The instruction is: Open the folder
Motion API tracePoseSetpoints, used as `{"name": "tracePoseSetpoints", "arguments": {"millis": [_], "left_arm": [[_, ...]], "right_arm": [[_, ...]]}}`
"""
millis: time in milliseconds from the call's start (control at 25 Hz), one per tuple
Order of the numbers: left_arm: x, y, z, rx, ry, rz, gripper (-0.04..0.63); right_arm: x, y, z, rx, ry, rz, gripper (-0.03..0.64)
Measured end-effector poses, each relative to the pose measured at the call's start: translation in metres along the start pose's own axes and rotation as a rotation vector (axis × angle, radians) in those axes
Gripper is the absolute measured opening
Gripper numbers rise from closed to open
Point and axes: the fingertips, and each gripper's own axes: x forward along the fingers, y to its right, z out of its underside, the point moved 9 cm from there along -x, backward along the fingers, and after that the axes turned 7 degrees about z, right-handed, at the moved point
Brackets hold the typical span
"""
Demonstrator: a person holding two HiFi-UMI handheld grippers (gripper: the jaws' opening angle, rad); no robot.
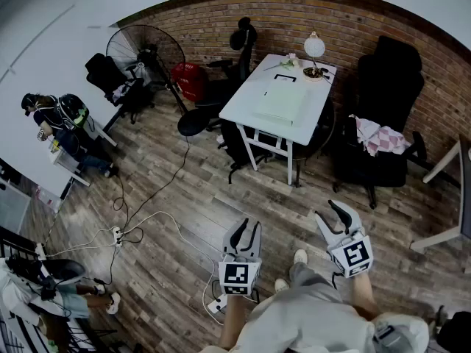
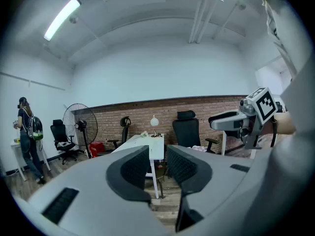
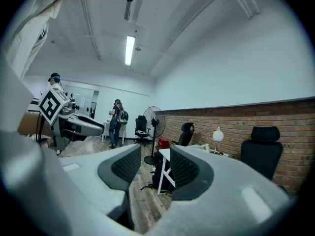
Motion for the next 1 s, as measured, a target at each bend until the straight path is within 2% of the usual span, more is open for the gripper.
{"name": "tracePoseSetpoints", "arguments": {"millis": [160, 240, 400, 1000], "left_arm": [[-0.001, -0.002, 0.002, -0.006, 0.001, -0.005, 0.107], [0.000, -0.005, 0.001, -0.005, 0.000, -0.006, 0.107], [0.014, -0.012, 0.001, -0.007, -0.009, -0.010, 0.107], [0.113, -0.047, -0.016, -0.031, -0.050, -0.060, 0.107]], "right_arm": [[0.004, -0.002, 0.001, 0.010, 0.039, 0.005, 0.183], [0.007, -0.003, -0.002, 0.038, 0.025, 0.014, 0.184], [0.023, -0.001, -0.003, 0.016, 0.009, 0.002, 0.184], [0.116, 0.068, 0.002, 0.018, -0.016, -0.083, 0.184]]}}
